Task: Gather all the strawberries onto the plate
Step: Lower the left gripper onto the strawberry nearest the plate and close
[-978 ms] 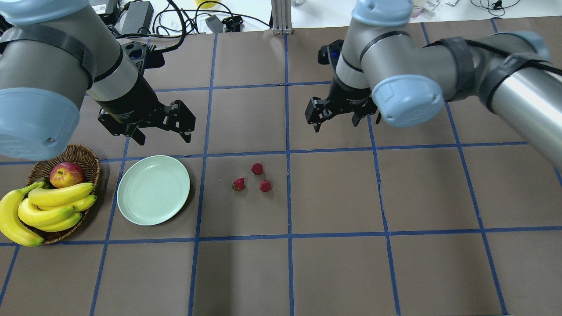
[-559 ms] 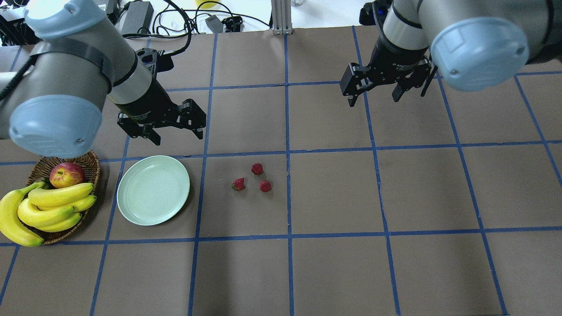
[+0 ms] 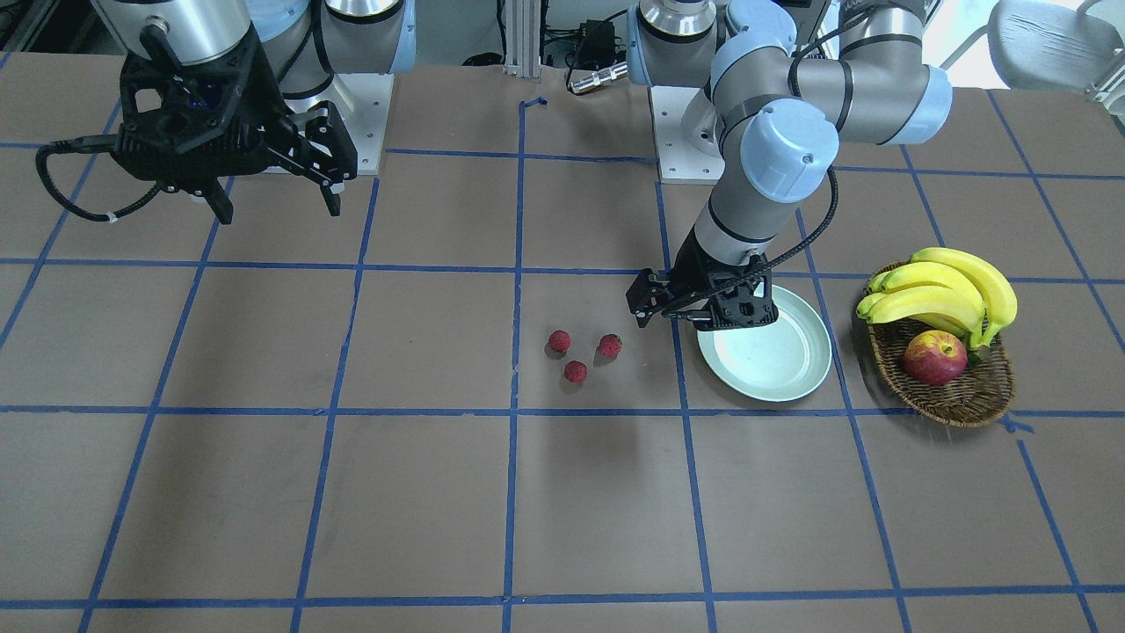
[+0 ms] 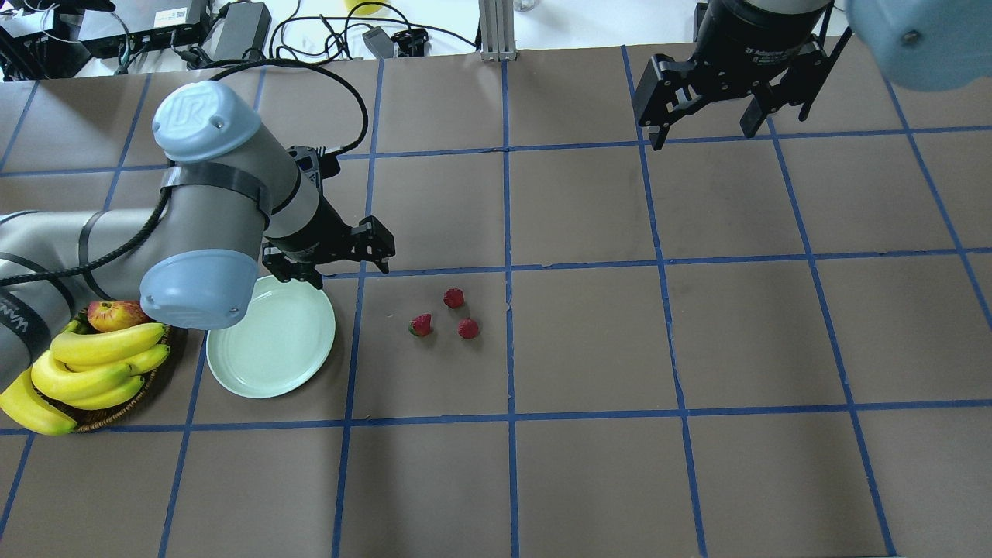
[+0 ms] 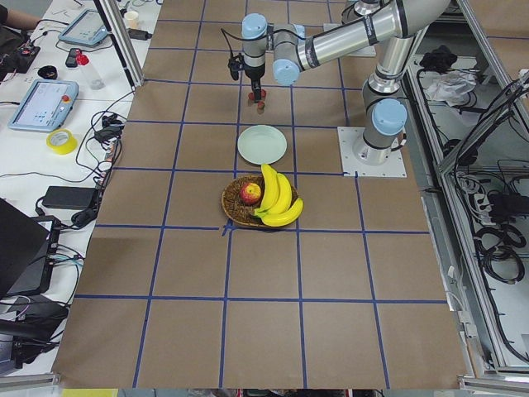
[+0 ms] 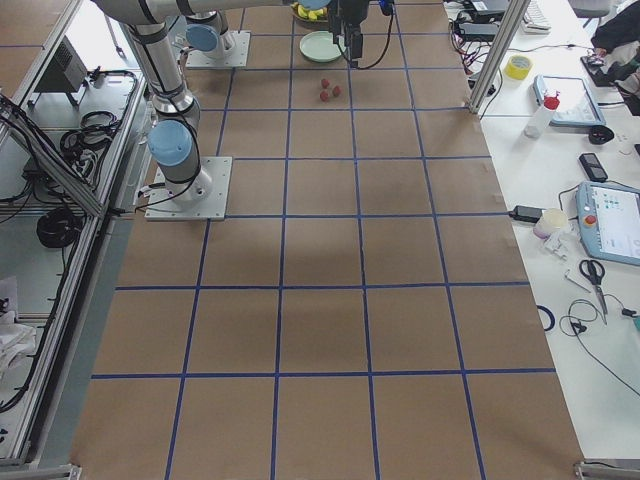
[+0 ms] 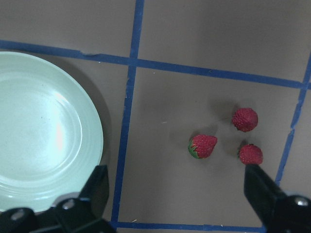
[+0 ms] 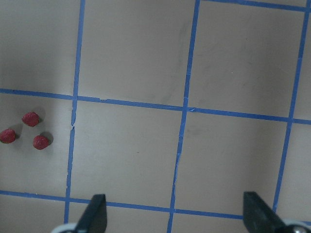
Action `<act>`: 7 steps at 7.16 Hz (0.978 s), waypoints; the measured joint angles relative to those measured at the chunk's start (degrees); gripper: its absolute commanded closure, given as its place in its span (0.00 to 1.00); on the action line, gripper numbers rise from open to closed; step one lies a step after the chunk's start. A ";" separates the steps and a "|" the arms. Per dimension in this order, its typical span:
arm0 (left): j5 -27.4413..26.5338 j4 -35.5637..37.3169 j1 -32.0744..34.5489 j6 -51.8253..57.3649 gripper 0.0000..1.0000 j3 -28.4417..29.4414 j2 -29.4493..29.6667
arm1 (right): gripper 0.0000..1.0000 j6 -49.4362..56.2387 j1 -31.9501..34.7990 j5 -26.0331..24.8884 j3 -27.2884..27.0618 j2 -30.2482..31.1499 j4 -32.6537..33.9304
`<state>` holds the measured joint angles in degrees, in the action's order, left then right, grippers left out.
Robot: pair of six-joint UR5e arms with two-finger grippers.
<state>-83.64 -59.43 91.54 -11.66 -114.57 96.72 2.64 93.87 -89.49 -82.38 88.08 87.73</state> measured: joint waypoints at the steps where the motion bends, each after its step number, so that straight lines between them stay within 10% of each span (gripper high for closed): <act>1: 0.59 2.15 0.27 -0.98 0.00 -0.68 1.87 | 0.00 -0.02 -0.47 -0.10 0.01 0.27 0.47; 6: 5.34 9.71 2.93 -7.86 0.08 -2.13 10.80 | 0.00 -3.88 -6.53 0.35 -6.08 1.78 15.25; 7: 5.51 10.20 3.11 -7.98 0.31 -2.31 12.13 | 0.00 -6.27 -5.69 0.27 -7.65 2.62 16.99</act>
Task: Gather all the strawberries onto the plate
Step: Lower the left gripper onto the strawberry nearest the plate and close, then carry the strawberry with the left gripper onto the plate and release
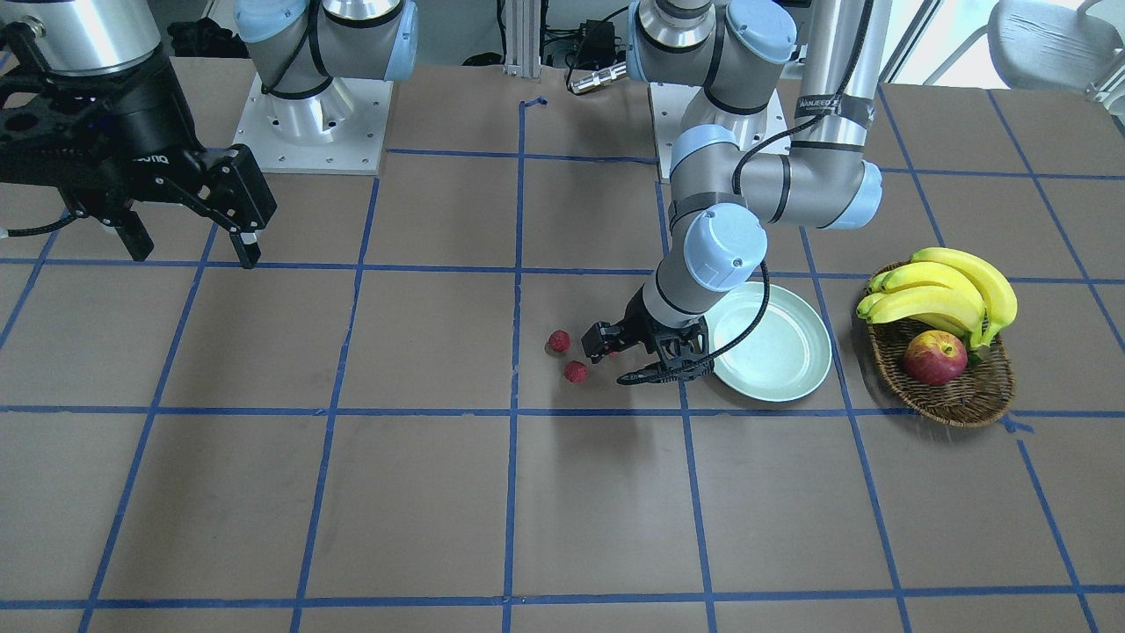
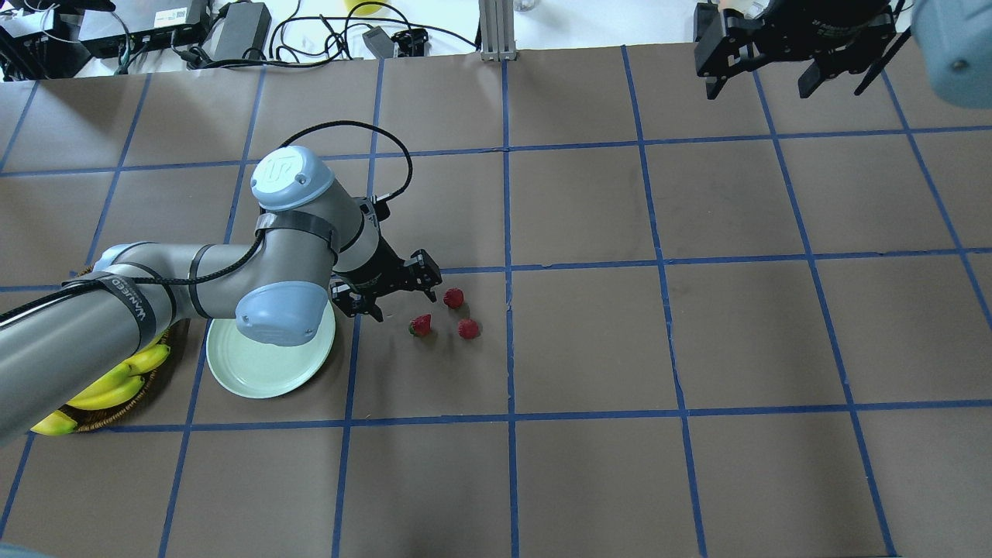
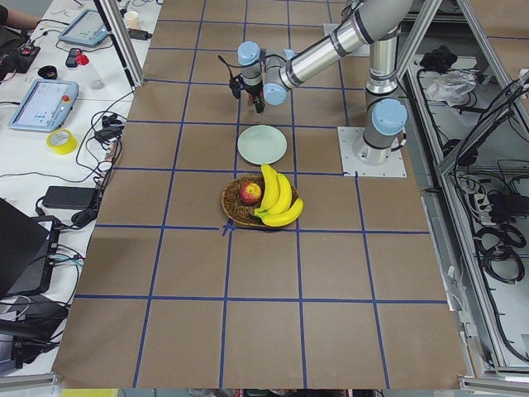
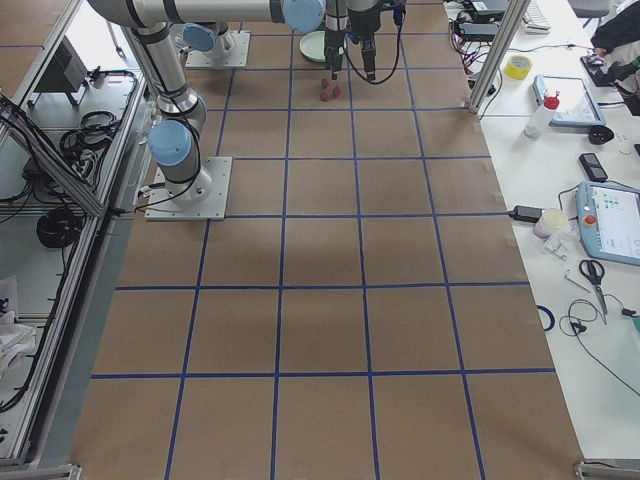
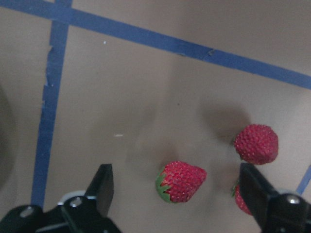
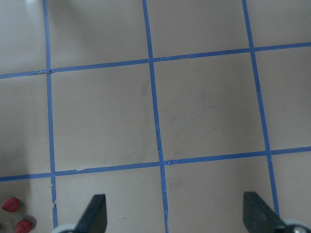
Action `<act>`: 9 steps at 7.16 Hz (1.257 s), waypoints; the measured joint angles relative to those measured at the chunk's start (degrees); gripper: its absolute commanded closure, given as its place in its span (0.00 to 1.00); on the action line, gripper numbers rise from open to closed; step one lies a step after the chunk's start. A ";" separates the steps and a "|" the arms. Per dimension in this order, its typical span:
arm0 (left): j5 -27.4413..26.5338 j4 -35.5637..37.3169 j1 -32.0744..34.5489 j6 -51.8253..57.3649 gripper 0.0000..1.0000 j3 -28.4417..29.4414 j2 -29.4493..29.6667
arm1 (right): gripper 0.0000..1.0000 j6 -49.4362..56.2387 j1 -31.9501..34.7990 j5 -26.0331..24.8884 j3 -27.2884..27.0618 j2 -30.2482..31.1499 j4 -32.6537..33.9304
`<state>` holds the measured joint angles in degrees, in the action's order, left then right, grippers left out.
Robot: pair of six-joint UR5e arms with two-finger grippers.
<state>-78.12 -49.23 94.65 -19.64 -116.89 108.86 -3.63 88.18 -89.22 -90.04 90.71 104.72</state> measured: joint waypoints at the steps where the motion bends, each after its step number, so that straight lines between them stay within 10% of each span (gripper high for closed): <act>1: 0.10 0.11 0.17 -0.05 0.67 -0.16 0.79 | 0.00 -0.89 1.83 -0.06 -0.62 0.11 0.55; 2: 0.10 0.06 0.58 -0.10 0.95 -0.25 1.12 | 0.00 -0.95 3.80 -0.13 -0.79 -0.01 0.62; 3: -0.02 -0.14 1.03 -0.11 1.00 -0.29 1.21 | 0.00 0.01 4.75 -0.08 -0.54 -0.12 -0.73; 9: -8.27 -6.93 0.24 3.29 1.00 8.21 -0.85 | 0.00 8.02 5.30 0.75 1.32 -0.24 -9.62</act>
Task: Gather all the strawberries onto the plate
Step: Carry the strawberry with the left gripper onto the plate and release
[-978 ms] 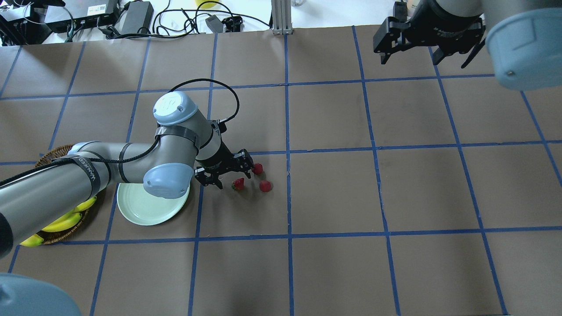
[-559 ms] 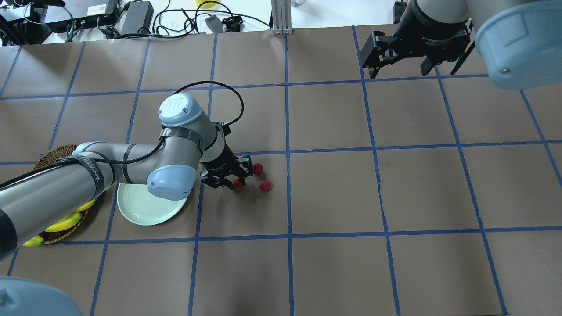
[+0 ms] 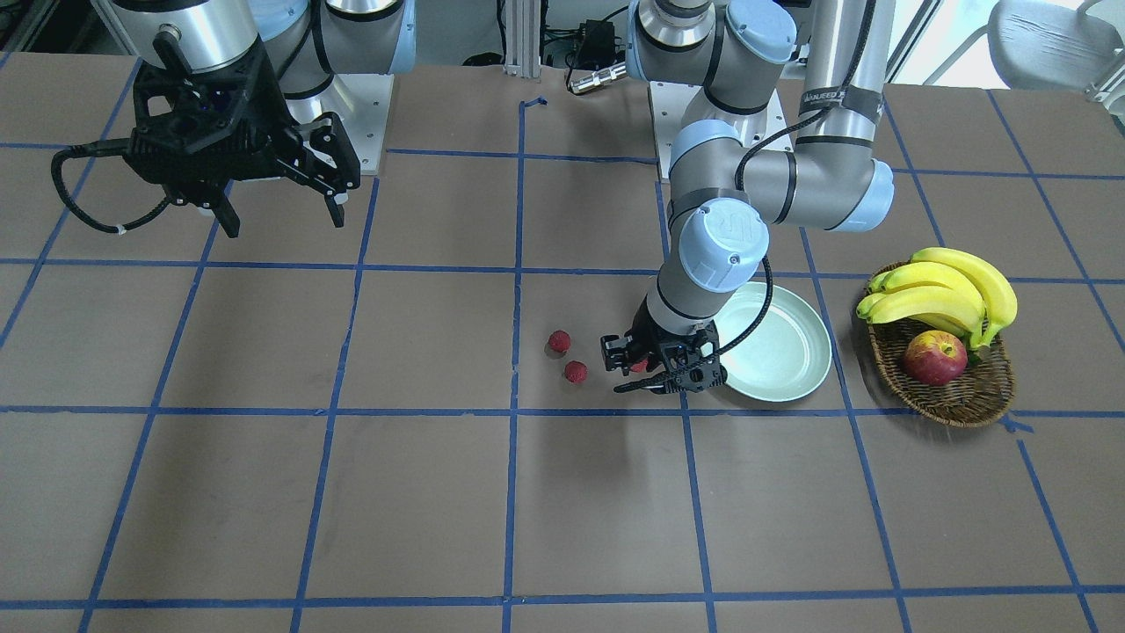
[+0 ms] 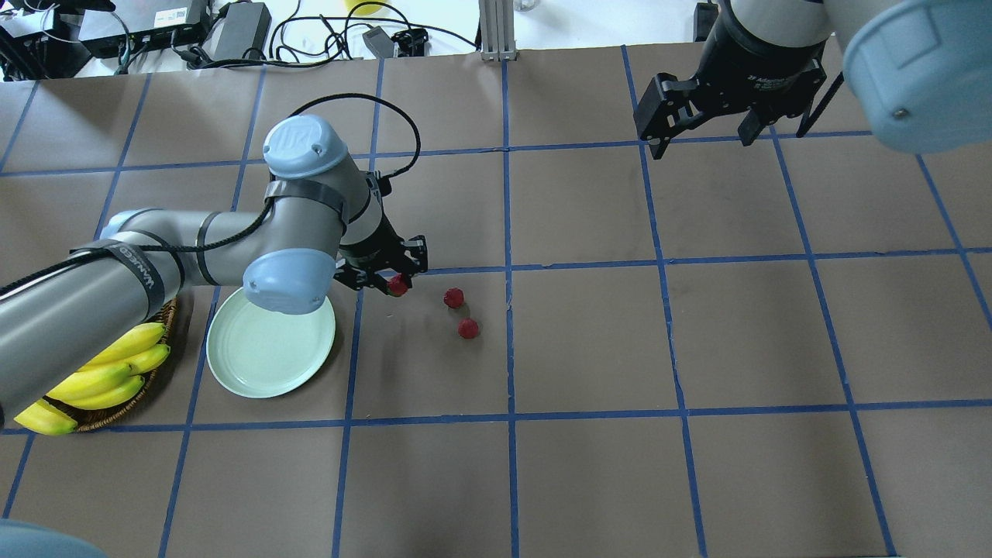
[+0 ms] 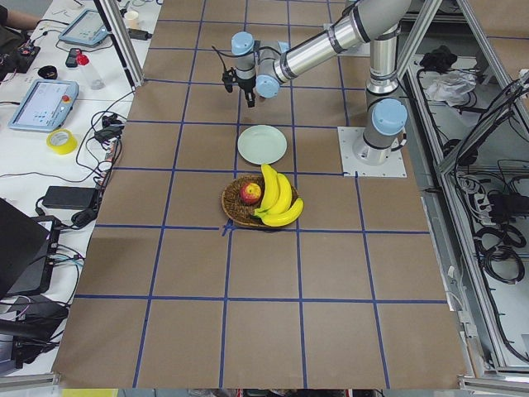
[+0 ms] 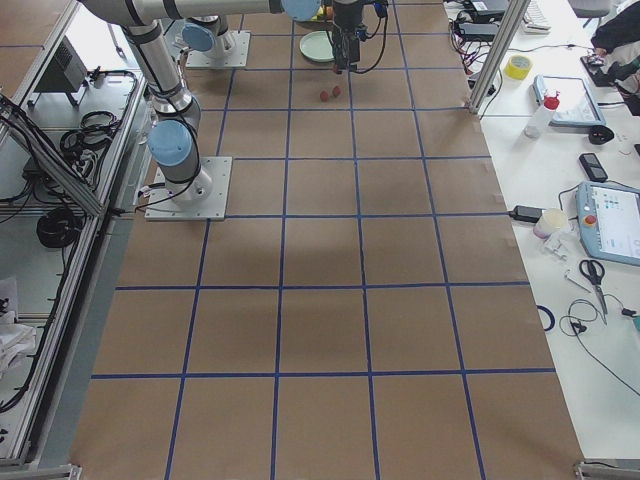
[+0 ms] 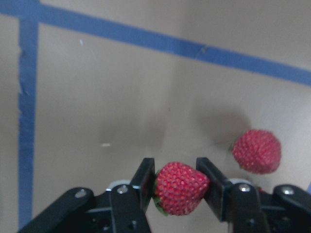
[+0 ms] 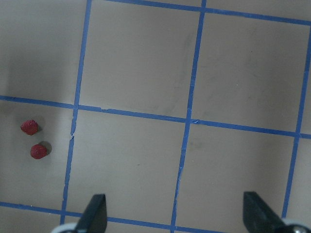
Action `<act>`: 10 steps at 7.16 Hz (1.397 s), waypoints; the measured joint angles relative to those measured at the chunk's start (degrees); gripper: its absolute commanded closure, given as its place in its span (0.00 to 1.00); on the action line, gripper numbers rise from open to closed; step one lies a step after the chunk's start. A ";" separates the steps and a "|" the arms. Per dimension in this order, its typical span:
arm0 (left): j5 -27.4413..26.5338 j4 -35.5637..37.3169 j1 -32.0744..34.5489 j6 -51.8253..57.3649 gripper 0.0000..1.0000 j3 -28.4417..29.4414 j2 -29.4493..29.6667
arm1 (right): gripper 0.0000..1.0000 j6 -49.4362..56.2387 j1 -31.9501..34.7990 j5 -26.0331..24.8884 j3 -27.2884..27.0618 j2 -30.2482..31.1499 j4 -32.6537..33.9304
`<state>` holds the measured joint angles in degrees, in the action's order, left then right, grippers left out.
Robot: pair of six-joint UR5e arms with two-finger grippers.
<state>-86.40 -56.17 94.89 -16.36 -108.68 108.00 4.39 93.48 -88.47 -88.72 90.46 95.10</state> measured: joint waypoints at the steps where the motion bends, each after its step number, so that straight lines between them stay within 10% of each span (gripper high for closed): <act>1: -3.39 -5.28 -2.03 3.36 1.00 3.90 -0.35 | 0.00 0.04 0.02 -0.01 -0.03 0.03 -0.26; 4: -8.16 -10.88 -13.10 15.00 1.00 5.05 -0.51 | 0.00 -0.44 0.07 -0.02 -0.01 0.01 -4.01; 5: -9.10 -10.96 -15.86 17.78 0.72 3.31 -0.33 | 0.00 -0.53 0.04 0.01 0.00 -0.04 -4.79; 6: -9.48 -10.72 -17.37 18.89 0.09 1.66 0.04 | 0.00 -0.41 -0.04 0.08 0.00 -0.17 -5.12; 10: -7.58 -10.33 -17.80 18.46 0.00 1.21 -0.55 | 0.00 -0.55 -0.93 -0.50 0.61 -0.76 -4.41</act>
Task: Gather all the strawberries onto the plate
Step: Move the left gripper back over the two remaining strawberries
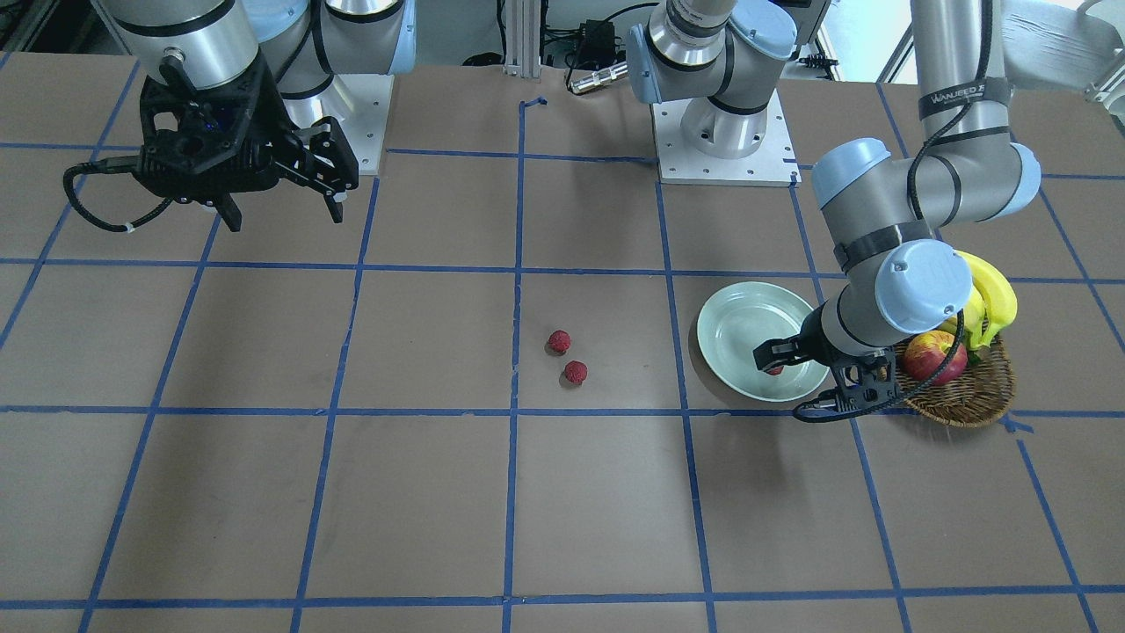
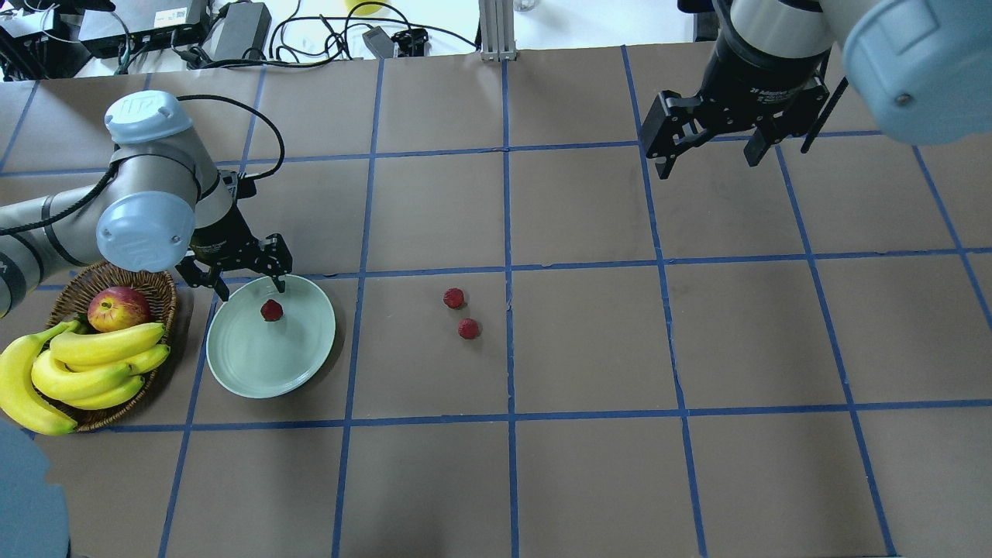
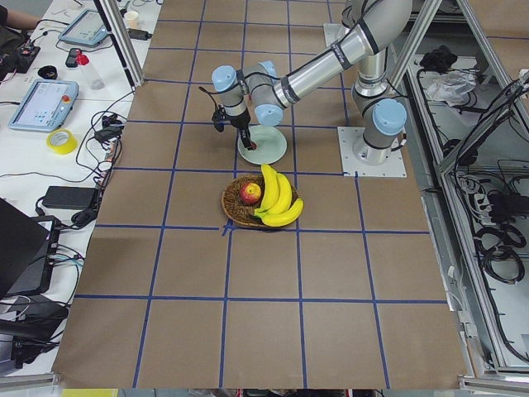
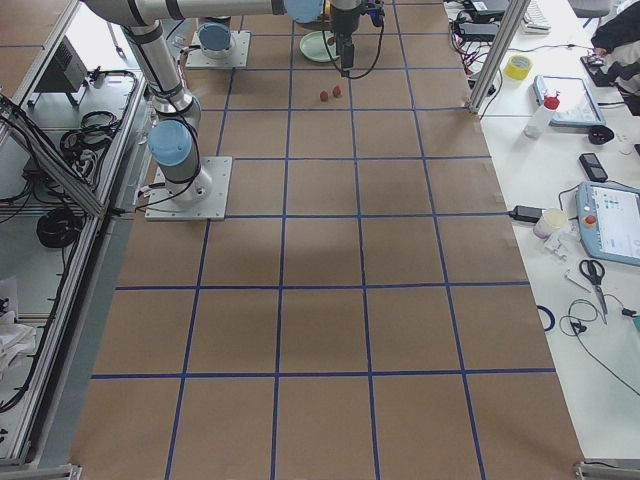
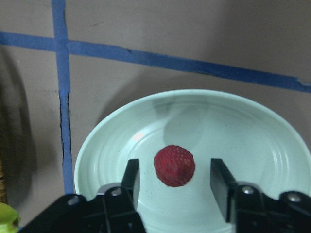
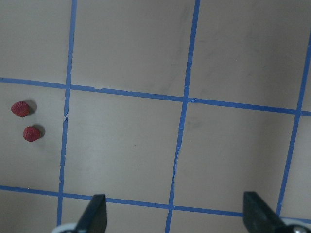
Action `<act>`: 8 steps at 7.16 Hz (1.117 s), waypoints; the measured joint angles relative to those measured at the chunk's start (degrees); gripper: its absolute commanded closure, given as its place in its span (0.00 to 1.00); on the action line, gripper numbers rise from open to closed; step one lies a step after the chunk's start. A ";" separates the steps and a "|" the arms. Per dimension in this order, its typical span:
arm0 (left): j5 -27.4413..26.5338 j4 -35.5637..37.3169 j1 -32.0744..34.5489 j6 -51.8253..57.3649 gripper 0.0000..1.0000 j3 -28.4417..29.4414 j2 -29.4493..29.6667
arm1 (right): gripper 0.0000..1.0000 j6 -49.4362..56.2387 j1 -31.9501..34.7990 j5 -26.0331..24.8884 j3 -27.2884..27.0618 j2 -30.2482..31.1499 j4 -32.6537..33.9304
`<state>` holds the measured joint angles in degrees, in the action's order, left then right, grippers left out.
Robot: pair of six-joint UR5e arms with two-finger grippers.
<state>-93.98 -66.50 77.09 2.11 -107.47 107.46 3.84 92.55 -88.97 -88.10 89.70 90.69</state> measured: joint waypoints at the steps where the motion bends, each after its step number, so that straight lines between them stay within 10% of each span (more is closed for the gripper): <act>1: 3.08 0.03 0.45 -1.30 0.00 1.21 -0.25 | 0.00 -0.09 -1.37 0.33 0.41 -0.01 0.08; 8: 19.48 12.22 17.58 -35.42 0.01 3.25 4.79 | 0.00 -3.26 1.56 0.56 9.11 -6.33 -4.80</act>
<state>-74.50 -54.28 94.67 -33.32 -104.22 112.25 0.59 94.11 -88.41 -78.99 83.37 85.88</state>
